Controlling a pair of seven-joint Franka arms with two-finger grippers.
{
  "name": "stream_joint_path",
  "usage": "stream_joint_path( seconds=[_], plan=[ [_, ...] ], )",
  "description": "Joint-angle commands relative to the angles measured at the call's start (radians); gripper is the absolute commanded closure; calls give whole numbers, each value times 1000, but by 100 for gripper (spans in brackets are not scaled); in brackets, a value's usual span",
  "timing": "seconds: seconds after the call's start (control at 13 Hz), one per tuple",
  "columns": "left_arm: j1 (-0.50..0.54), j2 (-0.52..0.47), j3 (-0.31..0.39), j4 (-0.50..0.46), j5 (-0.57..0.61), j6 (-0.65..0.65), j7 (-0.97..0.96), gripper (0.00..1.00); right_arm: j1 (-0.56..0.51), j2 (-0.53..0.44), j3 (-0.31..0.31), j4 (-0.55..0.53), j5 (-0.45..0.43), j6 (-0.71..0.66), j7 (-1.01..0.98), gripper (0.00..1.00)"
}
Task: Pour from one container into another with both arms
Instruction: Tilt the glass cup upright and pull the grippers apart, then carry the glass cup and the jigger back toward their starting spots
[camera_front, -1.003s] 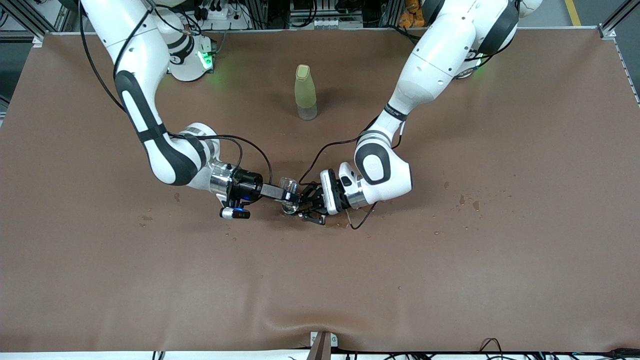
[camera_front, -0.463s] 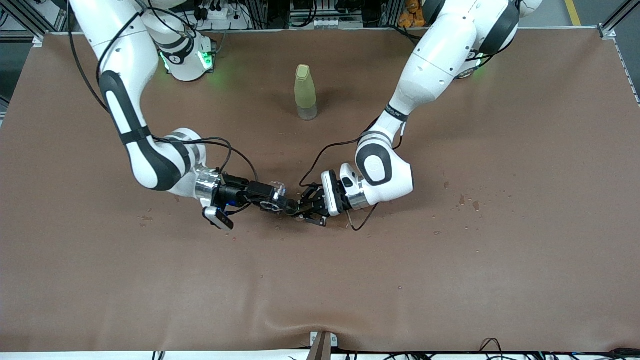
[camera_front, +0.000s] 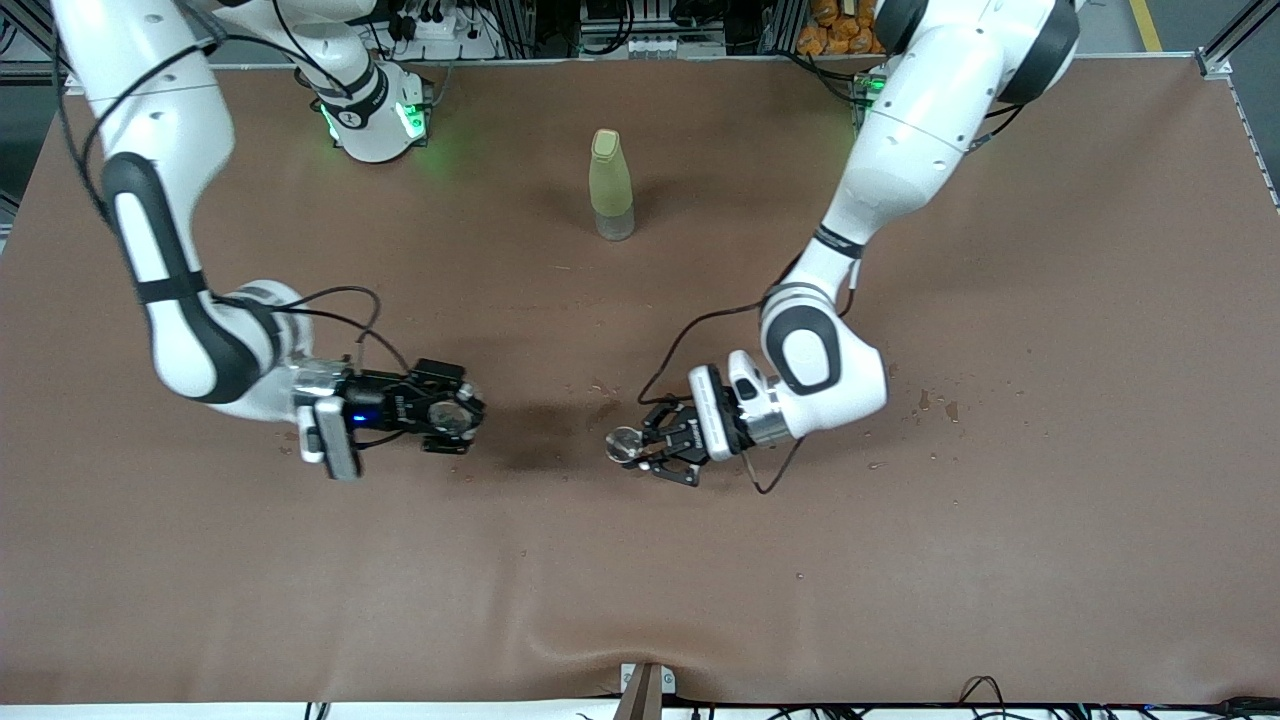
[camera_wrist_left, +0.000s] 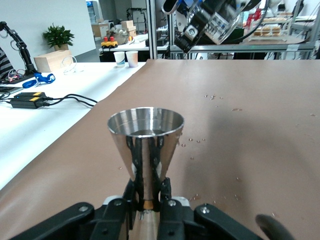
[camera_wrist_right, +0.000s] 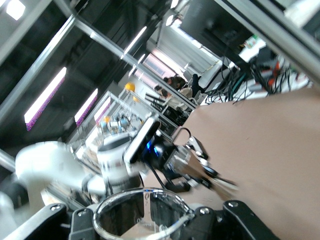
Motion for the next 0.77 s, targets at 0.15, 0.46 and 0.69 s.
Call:
stream_joint_path(
  seconds=[0.15, 0.46, 0.69],
  plan=[
    [194, -103, -11, -136, 232, -257, 5, 100, -291, 60, 19, -2, -373, -144, -478, 100],
    [383, -106, -11, -139, 442, -524, 8, 100, -455, 115, 19, -2, -494, -247, -787, 100],
    [519, -101, -11, -134, 589, -671, 56, 100, -526, 137, 19, -1, -543, -309, -898, 100]
  ],
)
